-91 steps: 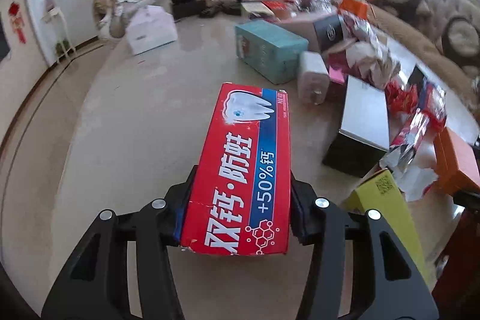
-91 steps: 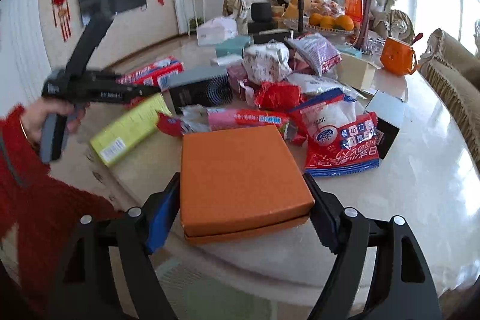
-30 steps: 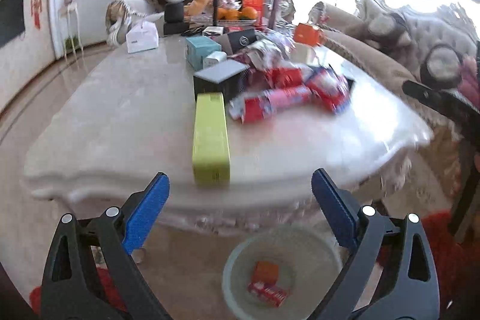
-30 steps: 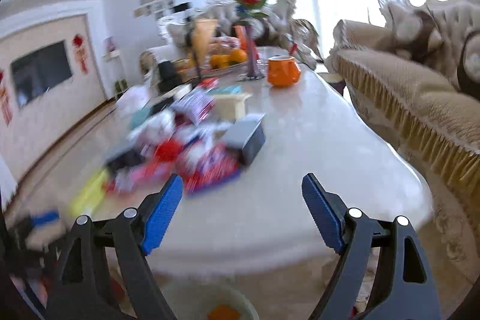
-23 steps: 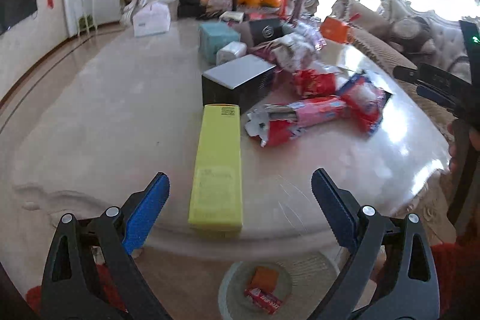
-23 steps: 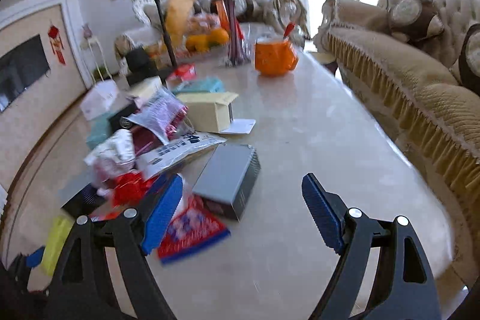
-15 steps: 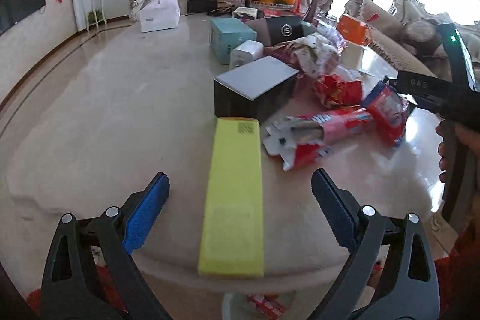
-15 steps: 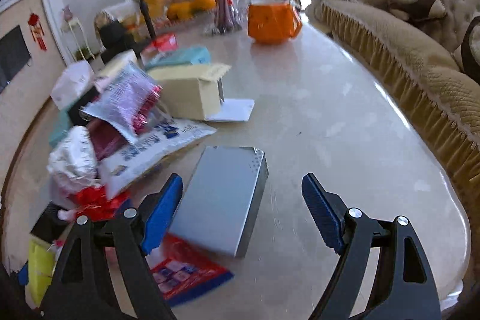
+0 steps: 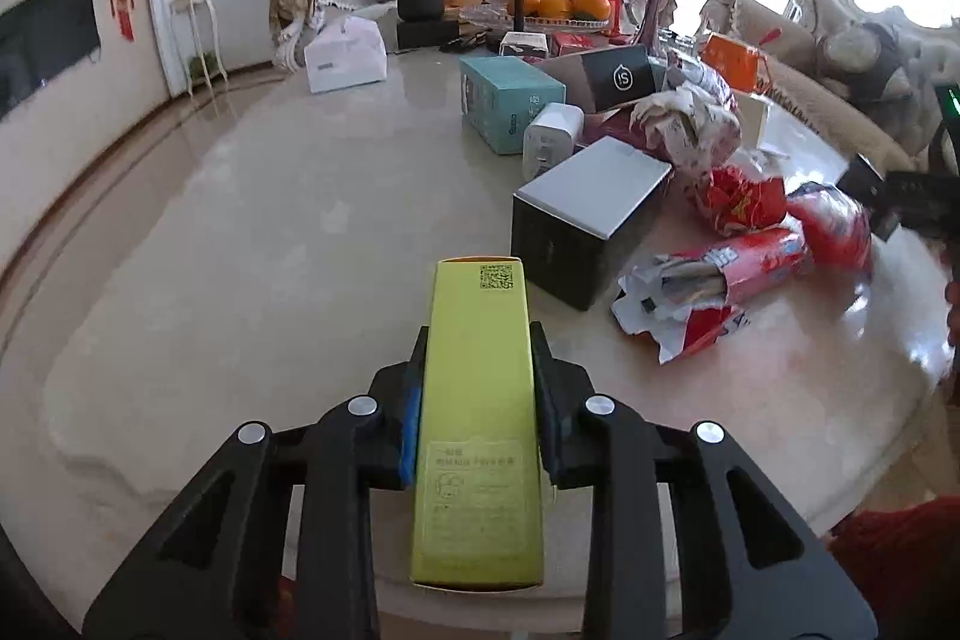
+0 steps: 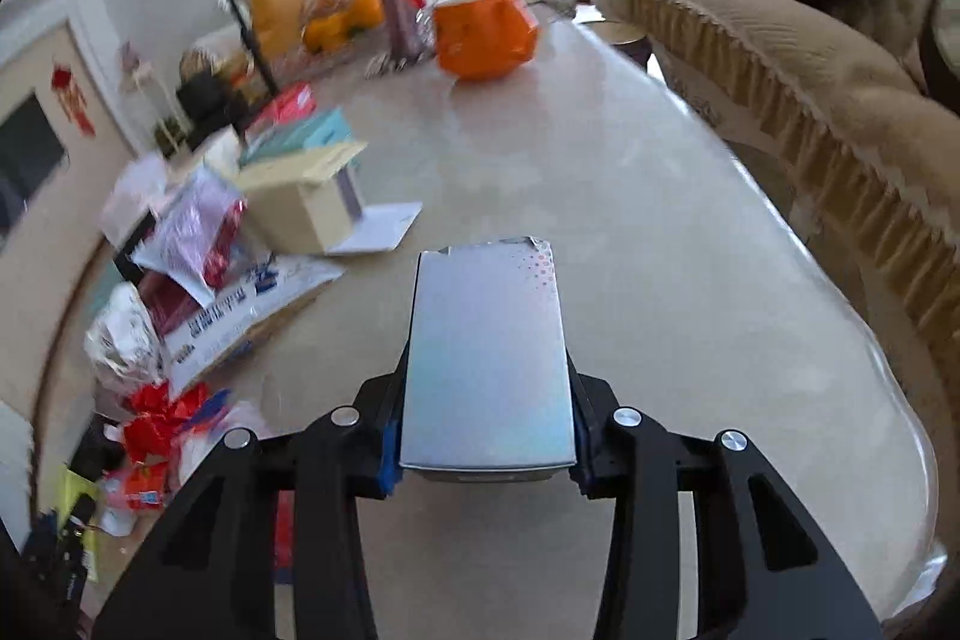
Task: Collect trash
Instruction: 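Grasp the yellow box with the left tool while the right tool grasps the silver box, then carry both boxes to the wastebasket and open both tools to drop them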
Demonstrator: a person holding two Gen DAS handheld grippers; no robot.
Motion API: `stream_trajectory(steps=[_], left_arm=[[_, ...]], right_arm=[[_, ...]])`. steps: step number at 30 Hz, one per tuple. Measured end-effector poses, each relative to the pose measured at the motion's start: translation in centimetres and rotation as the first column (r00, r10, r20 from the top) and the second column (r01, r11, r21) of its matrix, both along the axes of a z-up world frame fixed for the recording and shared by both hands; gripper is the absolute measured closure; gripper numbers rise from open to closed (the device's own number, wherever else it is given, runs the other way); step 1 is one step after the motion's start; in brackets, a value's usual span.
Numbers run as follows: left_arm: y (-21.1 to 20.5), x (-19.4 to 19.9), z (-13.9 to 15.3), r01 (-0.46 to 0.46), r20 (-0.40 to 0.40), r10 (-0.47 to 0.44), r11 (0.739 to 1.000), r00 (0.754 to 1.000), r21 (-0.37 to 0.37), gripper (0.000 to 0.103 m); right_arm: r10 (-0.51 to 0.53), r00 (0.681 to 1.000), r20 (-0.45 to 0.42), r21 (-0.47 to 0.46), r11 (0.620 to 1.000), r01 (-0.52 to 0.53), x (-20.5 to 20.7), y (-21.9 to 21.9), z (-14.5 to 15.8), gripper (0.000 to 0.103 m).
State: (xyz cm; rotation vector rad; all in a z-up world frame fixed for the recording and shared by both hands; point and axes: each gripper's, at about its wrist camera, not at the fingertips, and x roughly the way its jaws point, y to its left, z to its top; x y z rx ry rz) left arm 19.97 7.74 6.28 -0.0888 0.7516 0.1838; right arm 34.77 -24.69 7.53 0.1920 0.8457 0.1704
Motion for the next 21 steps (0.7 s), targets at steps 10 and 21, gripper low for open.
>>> stream_trajectory(steps=[10, 21], left_arm=[[-1.6, -8.6, 4.4, 0.150, 0.175, -0.127, 0.981, 0.976, -0.126, 0.073], [-12.2, -12.7, -8.7, 0.399, -0.086, -0.421, 0.896, 0.903, -0.193, 0.073]], right_arm=[[0.149, 0.969, 0.195, 0.159, 0.971, -0.181, -13.5, -1.2, 3.9, 0.064], [0.360, 0.926, -0.112, 0.161, 0.926, -0.340, -25.1, 5.8, -10.2, 0.064]])
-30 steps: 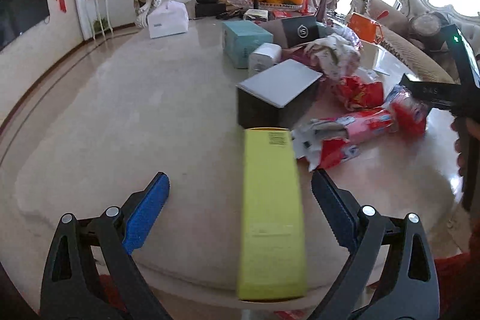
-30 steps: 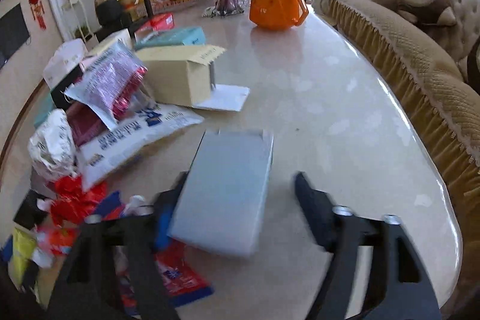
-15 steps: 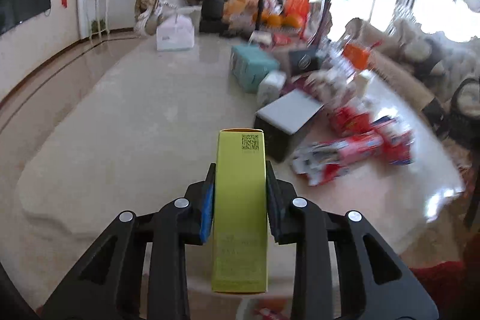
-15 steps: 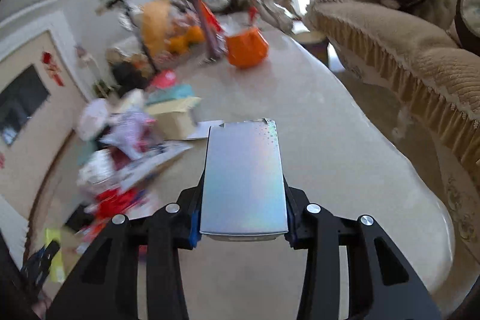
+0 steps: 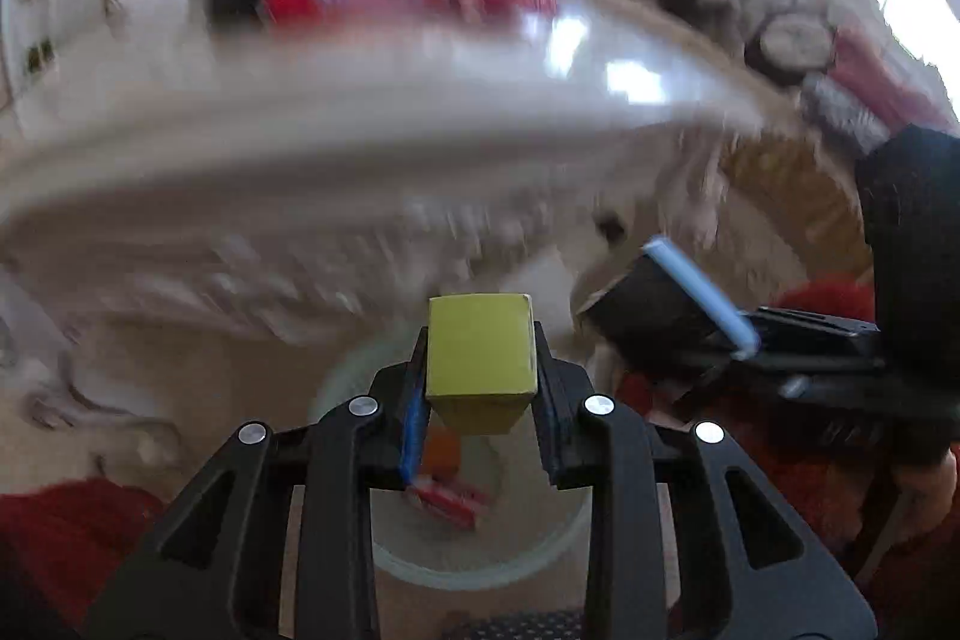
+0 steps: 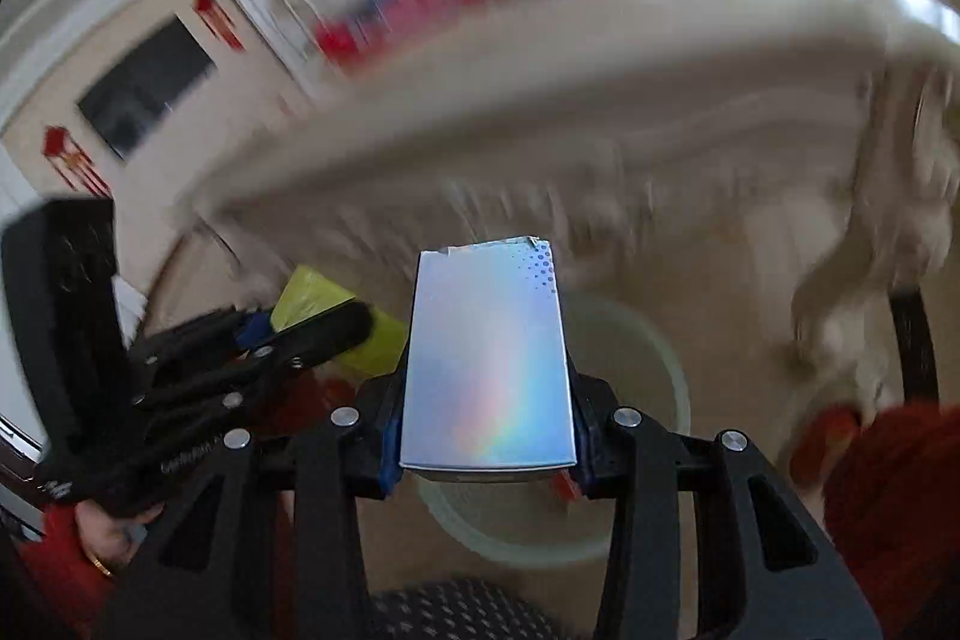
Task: Collect trash
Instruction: 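Carry both boxes to the wastebasket and open both tools to drop them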
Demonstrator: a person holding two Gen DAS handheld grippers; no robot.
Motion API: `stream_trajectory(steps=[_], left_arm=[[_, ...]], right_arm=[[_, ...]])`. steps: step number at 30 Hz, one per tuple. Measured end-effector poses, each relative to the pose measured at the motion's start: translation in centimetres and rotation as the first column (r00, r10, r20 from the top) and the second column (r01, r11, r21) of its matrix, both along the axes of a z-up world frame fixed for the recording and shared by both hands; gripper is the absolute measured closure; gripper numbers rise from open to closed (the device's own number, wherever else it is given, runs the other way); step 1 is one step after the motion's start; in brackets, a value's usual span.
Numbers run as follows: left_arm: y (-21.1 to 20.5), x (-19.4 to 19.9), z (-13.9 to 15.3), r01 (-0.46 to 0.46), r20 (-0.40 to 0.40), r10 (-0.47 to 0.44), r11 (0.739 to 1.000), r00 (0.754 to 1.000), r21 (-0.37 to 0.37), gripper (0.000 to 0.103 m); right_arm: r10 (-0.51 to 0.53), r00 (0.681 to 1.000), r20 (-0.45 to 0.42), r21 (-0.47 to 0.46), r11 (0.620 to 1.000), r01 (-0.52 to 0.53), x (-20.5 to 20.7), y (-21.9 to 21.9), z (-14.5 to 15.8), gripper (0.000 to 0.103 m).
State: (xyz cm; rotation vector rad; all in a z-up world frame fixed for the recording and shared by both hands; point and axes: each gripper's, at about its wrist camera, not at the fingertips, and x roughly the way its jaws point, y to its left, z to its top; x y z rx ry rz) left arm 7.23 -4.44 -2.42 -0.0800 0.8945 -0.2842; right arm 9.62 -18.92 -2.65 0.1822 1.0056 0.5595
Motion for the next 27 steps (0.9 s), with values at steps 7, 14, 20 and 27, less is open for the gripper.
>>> stream_trajectory(steps=[7, 14, 20, 27], left_arm=[[0.4, 1.8, -7.3, -0.080, -0.188, 0.093, 0.994, 0.978, 0.076, 0.030], [3.4, 1.1, -9.8, -0.164, -0.214, 0.174, 0.984, 0.961, 0.062, 0.015], [3.7, 1.0, -10.2, -0.168, -0.217, 0.166, 0.986, 0.962, 0.009, 0.015], [5.0, -1.0, -6.3, -0.119, -0.159, 0.113, 0.992, 0.981, -0.030, 0.015]], right_arm=[[-0.019, 0.995, -0.093, -0.190, 0.982, 0.001, 1.3, 1.0, -6.2, 0.061], [-0.055, 0.997, -0.054, -0.257, 0.966, 0.039, 1.1, 0.6, -7.4, 0.031], [-0.075, 0.995, -0.069, -0.252, 0.966, 0.056, 0.9, 0.3, -7.7, 0.031], [-0.038, 0.998, 0.046, -0.153, 0.987, 0.045, -1.0, -0.3, -3.7, 0.031]])
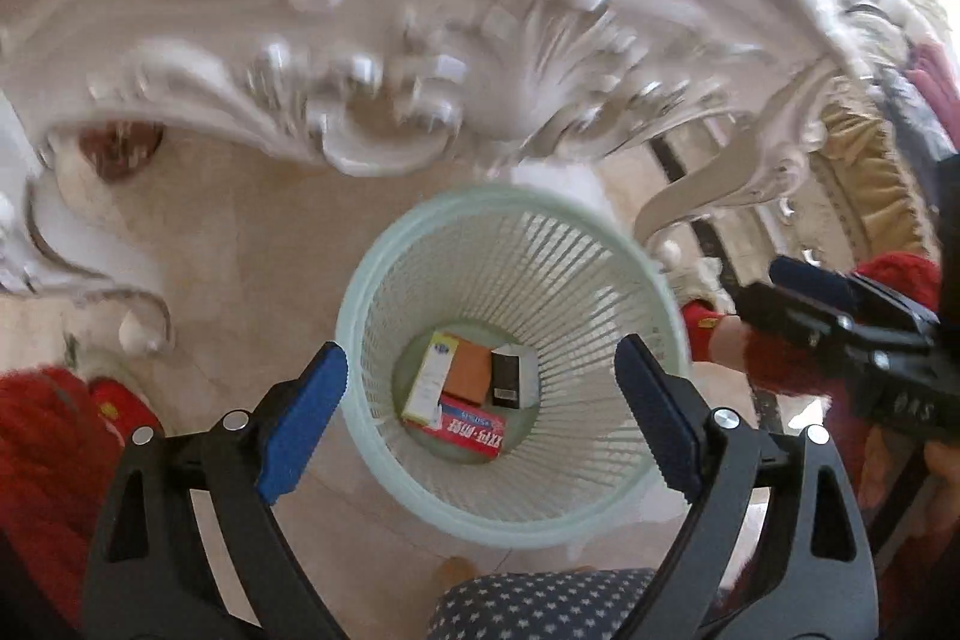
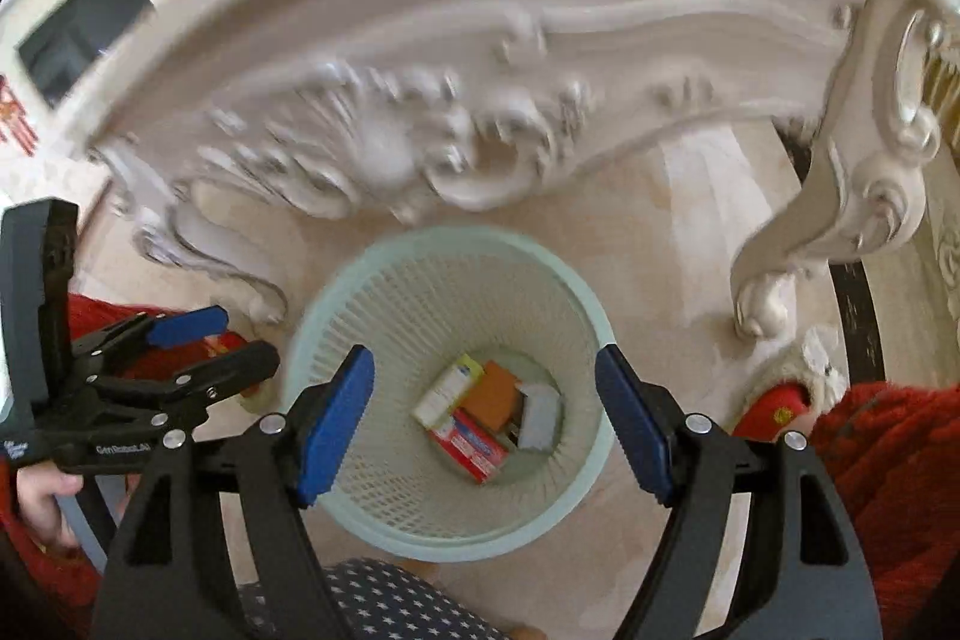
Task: Collect trash
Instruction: 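Carry both boxes to the wastebasket and open both tools to drop them, then grasp the white-silver box with the left tool while the right tool grasps the red-blue snack bag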
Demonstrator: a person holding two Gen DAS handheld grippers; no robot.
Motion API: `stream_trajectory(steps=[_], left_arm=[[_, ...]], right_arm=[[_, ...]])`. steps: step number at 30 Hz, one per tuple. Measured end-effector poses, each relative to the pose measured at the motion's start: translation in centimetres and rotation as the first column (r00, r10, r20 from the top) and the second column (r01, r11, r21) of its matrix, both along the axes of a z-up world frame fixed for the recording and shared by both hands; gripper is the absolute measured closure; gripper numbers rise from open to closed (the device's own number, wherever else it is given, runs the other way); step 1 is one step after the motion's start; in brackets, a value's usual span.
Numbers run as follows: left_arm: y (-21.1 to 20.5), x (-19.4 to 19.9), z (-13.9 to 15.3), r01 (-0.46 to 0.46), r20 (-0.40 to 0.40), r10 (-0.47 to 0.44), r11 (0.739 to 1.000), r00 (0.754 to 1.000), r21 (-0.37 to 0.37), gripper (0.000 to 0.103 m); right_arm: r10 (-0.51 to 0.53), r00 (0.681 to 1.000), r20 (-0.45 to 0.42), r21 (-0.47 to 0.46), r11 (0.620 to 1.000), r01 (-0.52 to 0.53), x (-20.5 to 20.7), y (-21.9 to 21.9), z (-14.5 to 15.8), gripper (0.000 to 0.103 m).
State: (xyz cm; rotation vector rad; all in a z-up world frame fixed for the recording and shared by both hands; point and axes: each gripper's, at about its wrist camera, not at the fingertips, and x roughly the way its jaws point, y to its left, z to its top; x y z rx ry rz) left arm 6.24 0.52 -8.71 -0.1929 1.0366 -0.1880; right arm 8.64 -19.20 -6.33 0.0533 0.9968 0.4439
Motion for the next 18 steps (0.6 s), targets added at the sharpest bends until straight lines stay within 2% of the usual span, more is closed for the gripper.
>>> stream_trajectory(steps=[2, 3, 6, 8, 11, 16, 18], left_arm=[[1.0, -1.6, 4.5, 0.007, 0.117, -0.006, 1.000, 0.993, -0.011, 0.015], [1.4, -1.9, 6.1, 0.005, 0.153, -0.002, 1.000, 0.988, -0.018, 0.015], [3.7, -1.6, 13.0, -0.026, 0.319, 0.029, 1.000, 0.947, -0.015, 0.015], [4.9, 0.5, 15.9, -0.052, 0.368, 0.041, 0.998, 0.929, 0.020, 0.015], [5.8, 5.1, 18.3, -0.075, 0.387, 0.040, 0.994, 0.921, 0.076, 0.015], [6.0, 13.1, 19.1, -0.037, 0.315, -0.004, 0.992, 0.949, 0.124, 0.015], [6.2, 15.2, 18.8, -0.028, 0.294, -0.015, 0.989, 0.956, 0.142, 0.015]], right_arm=[[0.003, 0.998, 0.066, 0.082, 0.997, -0.009, -0.5, -1.0, 3.0, 0.031], [0.000, 0.991, 0.135, 0.115, 0.993, -0.016, -0.6, -1.6, 5.5, 0.031], [-0.008, 0.961, 0.278, 0.121, 0.992, -0.027, 0.8, -2.2, 10.9, 0.030], [-0.020, 0.942, 0.335, 0.109, 0.994, -0.017, 2.9, -1.9, 13.4, 0.022], [-0.041, 0.925, 0.377, 0.063, 0.998, 0.018, 7.3, -0.7, 15.5, 0.022], [-0.051, 0.947, 0.316, 0.032, 0.999, 0.043, 13.8, 1.2, 15.6, 0.022], [-0.056, 0.951, 0.304, 0.026, 0.998, 0.050, 15.5, 1.3, 15.4, 0.022]])
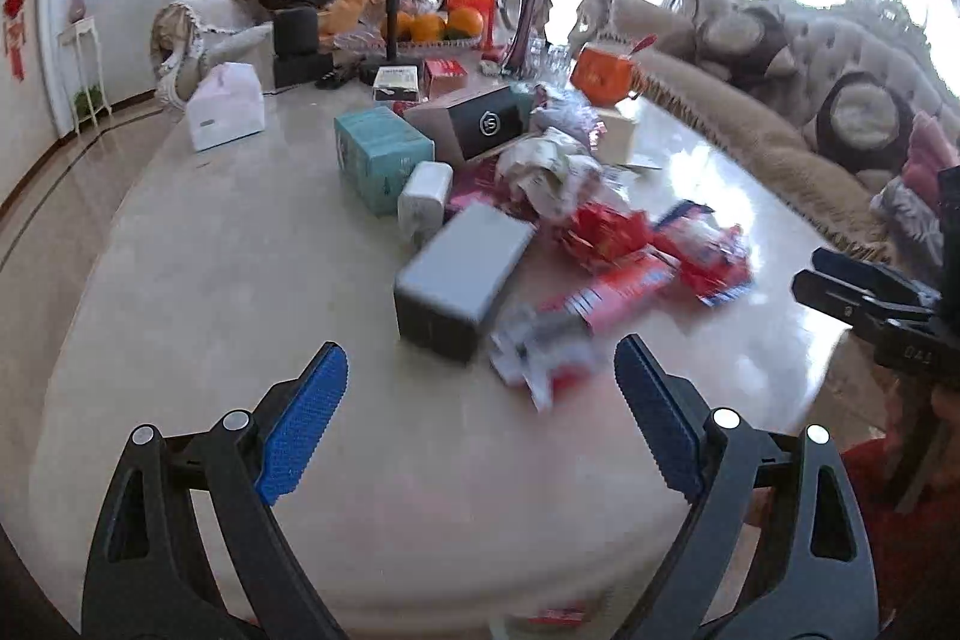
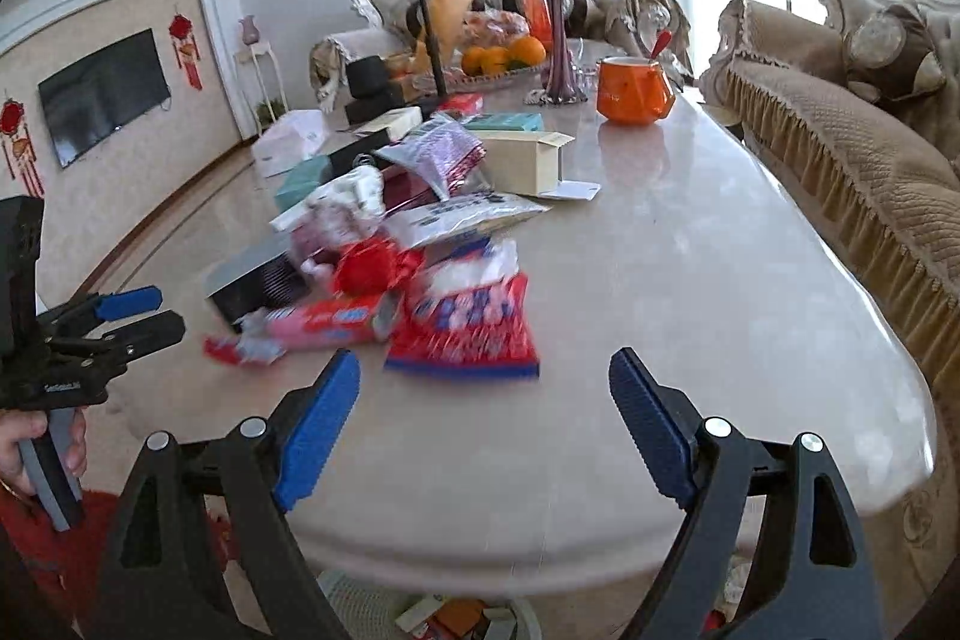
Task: Collect trash
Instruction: 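Grasp the white-silver box with the left tool while the right tool grasps the red-blue snack bag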
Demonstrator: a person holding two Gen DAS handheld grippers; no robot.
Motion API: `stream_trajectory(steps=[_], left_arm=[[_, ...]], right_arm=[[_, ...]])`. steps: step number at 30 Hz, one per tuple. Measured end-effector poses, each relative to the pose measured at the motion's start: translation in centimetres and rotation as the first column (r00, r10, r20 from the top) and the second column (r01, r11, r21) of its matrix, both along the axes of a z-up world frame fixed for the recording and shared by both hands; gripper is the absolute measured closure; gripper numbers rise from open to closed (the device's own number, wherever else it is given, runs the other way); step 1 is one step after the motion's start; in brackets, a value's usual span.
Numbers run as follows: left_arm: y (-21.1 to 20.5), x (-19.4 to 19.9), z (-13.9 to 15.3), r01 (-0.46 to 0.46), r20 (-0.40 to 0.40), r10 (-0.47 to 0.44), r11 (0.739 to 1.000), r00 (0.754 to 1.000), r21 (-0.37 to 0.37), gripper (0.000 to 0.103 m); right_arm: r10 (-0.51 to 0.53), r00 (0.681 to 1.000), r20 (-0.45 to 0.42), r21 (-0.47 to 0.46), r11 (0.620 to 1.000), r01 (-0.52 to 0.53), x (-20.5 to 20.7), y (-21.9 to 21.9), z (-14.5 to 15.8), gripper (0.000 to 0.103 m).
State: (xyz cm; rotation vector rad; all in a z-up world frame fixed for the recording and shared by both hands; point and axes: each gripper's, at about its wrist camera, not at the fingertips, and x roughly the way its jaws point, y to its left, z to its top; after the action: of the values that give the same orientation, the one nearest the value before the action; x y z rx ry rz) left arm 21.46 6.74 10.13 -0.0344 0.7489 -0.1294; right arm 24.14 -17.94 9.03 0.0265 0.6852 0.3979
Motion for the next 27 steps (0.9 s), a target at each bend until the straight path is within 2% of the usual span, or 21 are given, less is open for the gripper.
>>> stream_trajectory(steps=[4, 11, 14, 15, 17, 19, 21, 22, 23, 25, 27], left_arm=[[0.4, 4.3, -0.6, 0.021, -0.060, -0.020, 1.000, 0.998, 0.005, 0.015], [0.0, 7.7, -2.0, 0.083, -0.128, -0.078, 0.996, 0.989, 0.041, 0.015], [0.6, 8.6, -2.5, 0.074, -0.153, -0.070, 0.997, 0.986, 0.022, 0.015], [0.8, 8.7, -2.7, 0.070, -0.160, -0.067, 0.997, 0.985, 0.012, 0.018], [1.5, 9.2, -3.2, 0.049, -0.188, -0.051, 0.999, 0.981, -0.019, 0.034], [1.9, 9.1, -3.0, 0.033, -0.182, -0.036, 0.999, 0.983, -0.020, 0.049], [1.9, 9.0, -3.0, 0.024, -0.183, -0.025, 1.000, 0.983, -0.009, 0.051], [1.8, 8.9, -2.9, 0.021, -0.179, -0.020, 1.000, 0.984, 0.001, 0.052], [1.7, 8.8, -2.8, 0.012, -0.173, -0.010, 1.000, 0.985, 0.012, 0.052], [1.8, 8.5, -2.7, -0.015, -0.160, 0.020, 0.999, 0.987, 0.032, 0.053], [2.0, 7.9, -2.6, -0.019, -0.153, 0.019, 1.000, 0.988, 0.000, 0.054]], right_arm=[[0.012, 1.000, -0.021, -0.012, 1.000, -0.012, 2.4, 0.5, -0.4, 0.022], [0.041, 0.996, -0.084, -0.055, 0.997, -0.046, 5.5, 1.6, -1.6, 0.022], [0.050, 0.993, -0.108, -0.078, 0.995, -0.058, 6.5, 2.2, -2.2, 0.022], [0.055, 0.992, -0.111, -0.077, 0.995, -0.064, 6.7, 2.3, -2.3, 0.022], [0.064, 0.989, -0.132, -0.085, 0.993, -0.076, 7.1, 2.6, -2.6, 0.022], [0.102, 0.982, -0.160, -0.077, 0.990, -0.115, 7.0, 3.1, -3.0, 0.022], [0.133, 0.978, -0.159, -0.068, 0.987, -0.145, 6.6, 3.5, -3.2, 0.029], [0.129, 0.980, -0.151, -0.069, 0.988, -0.141, 6.5, 3.5, -3.1, 0.053], [0.125, 0.980, -0.155, -0.061, 0.989, -0.136, 6.4, 3.5, -3.0, 0.062], [0.097, 0.984, -0.149, -0.027, 0.994, -0.103, 6.3, 2.8, -2.6, 0.065], [0.075, 0.989, -0.128, -0.011, 0.997, -0.077, 6.1, 2.2, -2.1, 0.065]])
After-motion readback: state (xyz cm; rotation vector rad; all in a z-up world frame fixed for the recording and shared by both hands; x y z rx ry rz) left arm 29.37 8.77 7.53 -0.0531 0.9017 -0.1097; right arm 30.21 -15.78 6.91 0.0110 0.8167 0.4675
